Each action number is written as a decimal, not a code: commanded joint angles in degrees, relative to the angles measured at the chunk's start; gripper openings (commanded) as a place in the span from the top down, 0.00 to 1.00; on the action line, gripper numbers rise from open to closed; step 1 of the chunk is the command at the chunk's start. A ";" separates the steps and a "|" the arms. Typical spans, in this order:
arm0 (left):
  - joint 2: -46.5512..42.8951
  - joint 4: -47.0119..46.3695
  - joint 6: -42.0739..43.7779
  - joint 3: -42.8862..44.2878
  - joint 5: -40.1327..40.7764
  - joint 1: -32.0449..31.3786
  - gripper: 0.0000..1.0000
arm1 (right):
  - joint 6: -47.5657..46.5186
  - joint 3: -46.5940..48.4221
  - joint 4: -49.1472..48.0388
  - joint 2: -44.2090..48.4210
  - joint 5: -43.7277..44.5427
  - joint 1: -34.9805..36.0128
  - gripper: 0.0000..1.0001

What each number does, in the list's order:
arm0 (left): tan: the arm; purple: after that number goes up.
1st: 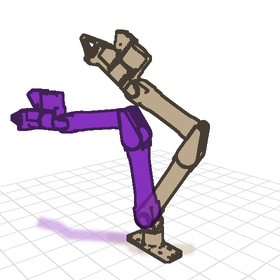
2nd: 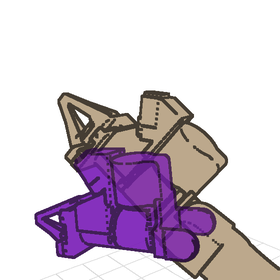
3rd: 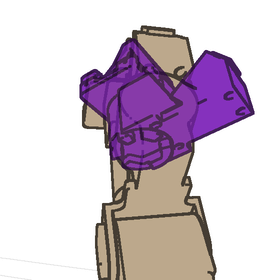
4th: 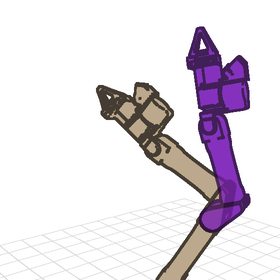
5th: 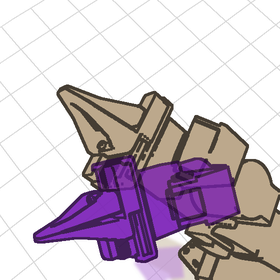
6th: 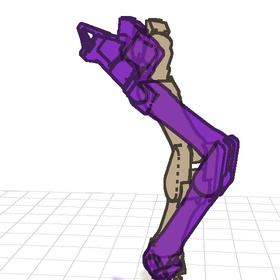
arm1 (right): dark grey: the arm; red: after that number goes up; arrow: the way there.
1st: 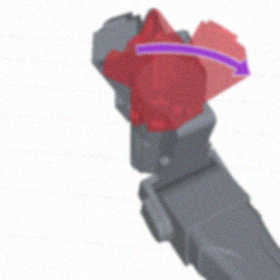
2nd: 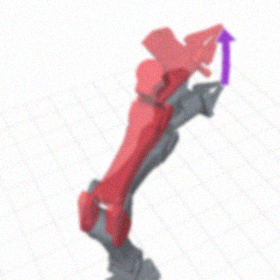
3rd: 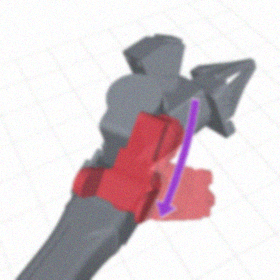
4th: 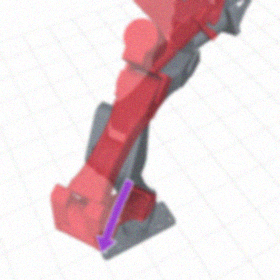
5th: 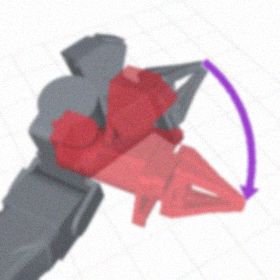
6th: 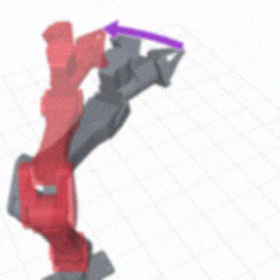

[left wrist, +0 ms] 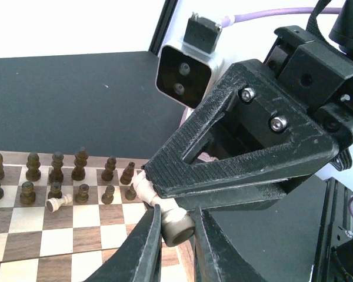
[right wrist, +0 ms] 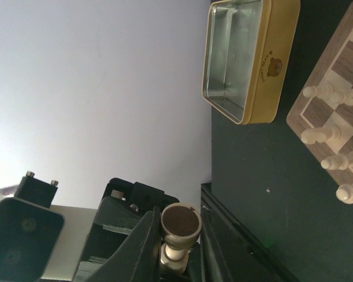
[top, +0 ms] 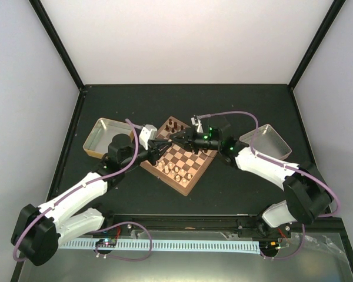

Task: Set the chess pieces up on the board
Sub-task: Place the chess piece on the chessboard.

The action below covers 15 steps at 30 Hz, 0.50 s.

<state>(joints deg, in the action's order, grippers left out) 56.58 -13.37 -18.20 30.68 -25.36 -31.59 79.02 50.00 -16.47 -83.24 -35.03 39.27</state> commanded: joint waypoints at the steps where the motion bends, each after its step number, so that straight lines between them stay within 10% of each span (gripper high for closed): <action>1: -0.88 -0.35 1.01 1.92 -2.05 -0.17 0.98 | 0.28 -1.06 -4.16 -0.08 -1.37 -0.28 0.86; 9: 0.70 -1.55 -0.44 2.53 -1.14 -0.19 0.59 | 10.21 -3.76 -9.47 0.94 -0.15 -0.25 0.99; 15: 2.68 -3.48 -0.43 2.55 -1.95 -0.18 0.65 | 12.86 -3.24 -7.60 1.62 0.14 -0.25 0.99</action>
<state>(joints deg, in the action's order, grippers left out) 58.28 -13.87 -18.90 30.72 -26.06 -31.59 88.66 46.52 -22.81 -83.22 -35.07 39.13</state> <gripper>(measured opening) 0.397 0.136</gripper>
